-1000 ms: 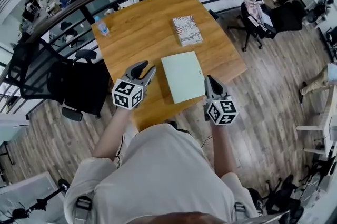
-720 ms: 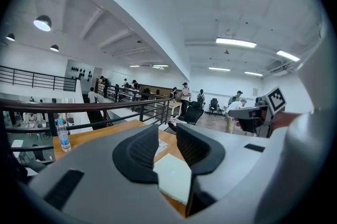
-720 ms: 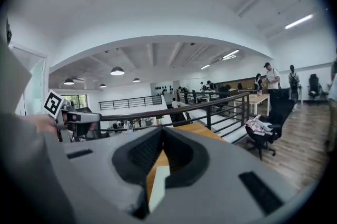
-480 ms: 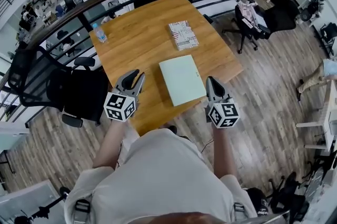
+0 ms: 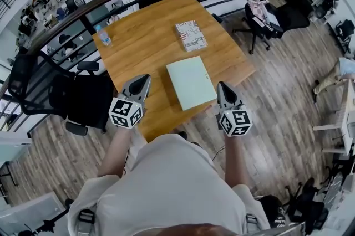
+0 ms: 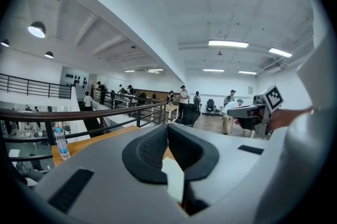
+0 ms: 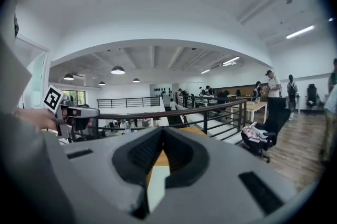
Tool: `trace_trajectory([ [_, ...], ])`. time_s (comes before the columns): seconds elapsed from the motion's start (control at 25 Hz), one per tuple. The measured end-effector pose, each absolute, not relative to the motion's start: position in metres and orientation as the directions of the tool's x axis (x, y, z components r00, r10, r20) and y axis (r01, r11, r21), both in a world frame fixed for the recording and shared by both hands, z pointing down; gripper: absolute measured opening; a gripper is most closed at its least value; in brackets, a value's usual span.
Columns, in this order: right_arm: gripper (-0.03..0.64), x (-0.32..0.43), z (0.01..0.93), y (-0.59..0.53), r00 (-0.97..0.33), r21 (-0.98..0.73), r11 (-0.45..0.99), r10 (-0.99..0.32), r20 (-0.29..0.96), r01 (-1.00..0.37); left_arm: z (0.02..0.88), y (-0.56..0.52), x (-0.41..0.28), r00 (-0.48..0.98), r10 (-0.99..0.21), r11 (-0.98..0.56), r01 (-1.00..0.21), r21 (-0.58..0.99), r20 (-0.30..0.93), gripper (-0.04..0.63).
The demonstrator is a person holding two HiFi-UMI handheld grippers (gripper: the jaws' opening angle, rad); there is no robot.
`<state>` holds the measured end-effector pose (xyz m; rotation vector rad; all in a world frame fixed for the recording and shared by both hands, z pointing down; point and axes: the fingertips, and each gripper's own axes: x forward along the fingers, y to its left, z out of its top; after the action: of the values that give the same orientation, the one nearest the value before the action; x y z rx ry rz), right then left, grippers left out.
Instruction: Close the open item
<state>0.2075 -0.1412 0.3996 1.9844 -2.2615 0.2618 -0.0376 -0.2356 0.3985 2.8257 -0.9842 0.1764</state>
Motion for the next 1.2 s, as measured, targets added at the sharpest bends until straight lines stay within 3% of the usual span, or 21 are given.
trace_trajectory([
  [1.2,0.003,0.203,0.403,-0.143,-0.133,-0.060,0.123,-0.972,0.196,-0.991,0.412,-0.244,-0.038,0.783,-0.599,-0.767,-0.621,0.161,0.167,-0.005],
])
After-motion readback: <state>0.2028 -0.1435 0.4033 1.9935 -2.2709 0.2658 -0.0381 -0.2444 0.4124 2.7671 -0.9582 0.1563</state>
